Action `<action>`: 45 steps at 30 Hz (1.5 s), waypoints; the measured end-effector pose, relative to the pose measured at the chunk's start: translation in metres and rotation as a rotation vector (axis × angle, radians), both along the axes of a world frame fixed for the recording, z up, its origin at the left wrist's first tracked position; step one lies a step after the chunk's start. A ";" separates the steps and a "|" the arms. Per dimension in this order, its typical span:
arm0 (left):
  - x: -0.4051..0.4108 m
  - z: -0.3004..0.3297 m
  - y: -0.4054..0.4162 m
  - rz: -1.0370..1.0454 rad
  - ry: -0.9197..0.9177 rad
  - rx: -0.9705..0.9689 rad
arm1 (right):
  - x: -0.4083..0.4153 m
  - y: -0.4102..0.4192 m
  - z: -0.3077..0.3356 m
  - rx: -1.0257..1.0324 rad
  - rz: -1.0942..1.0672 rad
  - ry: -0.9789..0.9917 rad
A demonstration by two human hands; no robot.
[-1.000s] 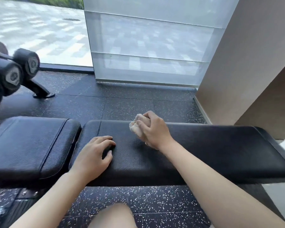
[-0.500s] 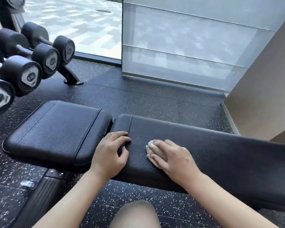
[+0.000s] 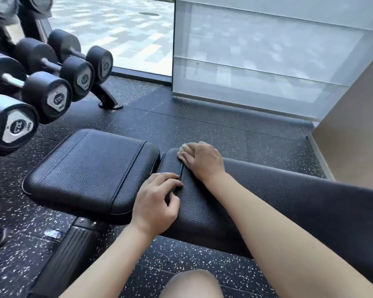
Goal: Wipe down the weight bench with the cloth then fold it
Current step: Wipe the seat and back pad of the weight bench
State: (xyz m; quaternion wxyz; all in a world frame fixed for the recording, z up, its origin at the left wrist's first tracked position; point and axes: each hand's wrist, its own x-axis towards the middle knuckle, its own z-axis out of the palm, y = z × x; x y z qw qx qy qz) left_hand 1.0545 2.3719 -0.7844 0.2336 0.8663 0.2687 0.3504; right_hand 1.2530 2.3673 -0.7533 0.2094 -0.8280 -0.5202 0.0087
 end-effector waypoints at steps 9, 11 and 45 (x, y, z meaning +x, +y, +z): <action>-0.001 -0.005 -0.001 0.026 -0.020 -0.005 | -0.044 -0.155 -0.004 0.035 0.233 0.052; -0.001 -0.005 0.000 0.024 -0.021 -0.006 | -0.047 -0.179 -0.006 0.017 0.253 0.053; 0.127 -0.004 -0.121 -0.247 0.236 0.190 | 0.067 -0.336 -0.024 0.296 0.108 -0.243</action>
